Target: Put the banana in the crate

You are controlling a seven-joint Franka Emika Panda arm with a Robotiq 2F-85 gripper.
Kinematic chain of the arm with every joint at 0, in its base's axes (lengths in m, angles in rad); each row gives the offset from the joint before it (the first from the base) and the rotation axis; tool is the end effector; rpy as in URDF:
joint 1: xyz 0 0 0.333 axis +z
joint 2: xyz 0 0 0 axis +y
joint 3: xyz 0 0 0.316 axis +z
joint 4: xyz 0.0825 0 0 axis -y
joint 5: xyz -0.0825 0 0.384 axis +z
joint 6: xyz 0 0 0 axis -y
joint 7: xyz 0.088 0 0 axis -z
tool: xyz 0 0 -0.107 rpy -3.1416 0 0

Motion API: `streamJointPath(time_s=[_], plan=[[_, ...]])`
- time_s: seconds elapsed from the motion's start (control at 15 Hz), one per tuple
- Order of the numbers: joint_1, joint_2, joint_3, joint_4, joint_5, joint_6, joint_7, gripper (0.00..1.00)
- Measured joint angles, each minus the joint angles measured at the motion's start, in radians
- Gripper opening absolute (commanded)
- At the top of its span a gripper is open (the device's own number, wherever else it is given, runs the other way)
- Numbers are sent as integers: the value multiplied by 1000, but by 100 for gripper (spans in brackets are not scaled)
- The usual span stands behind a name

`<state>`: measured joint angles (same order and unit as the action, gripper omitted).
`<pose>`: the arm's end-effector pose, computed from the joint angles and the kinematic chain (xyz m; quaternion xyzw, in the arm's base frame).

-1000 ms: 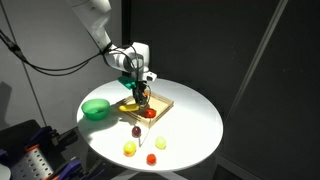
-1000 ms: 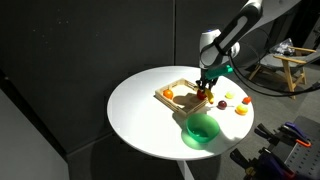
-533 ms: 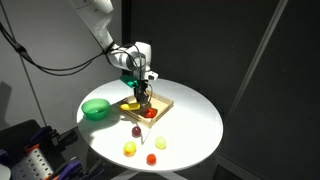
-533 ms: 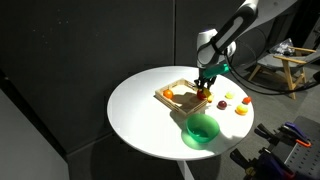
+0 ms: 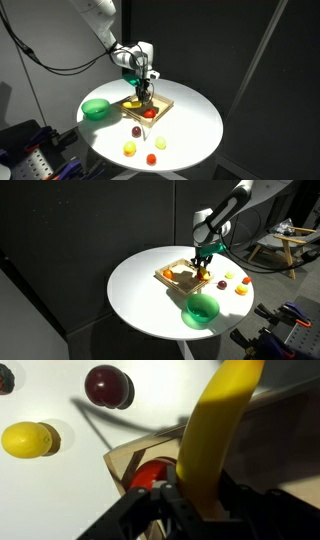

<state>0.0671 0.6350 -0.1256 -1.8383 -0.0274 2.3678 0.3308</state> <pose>0.6326 -0.0337 0.1754 0.9825 -0.1728 -0.0438 0.0532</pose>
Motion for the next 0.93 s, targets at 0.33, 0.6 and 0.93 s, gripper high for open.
streamJointPath(time_s=[0.33,0.6,0.93], plan=[[-3,32,0,50,3,-6,0,60],[-6,46,0,74,3,-11,0,91],[-7,48,0,84,3,-14,0,100]])
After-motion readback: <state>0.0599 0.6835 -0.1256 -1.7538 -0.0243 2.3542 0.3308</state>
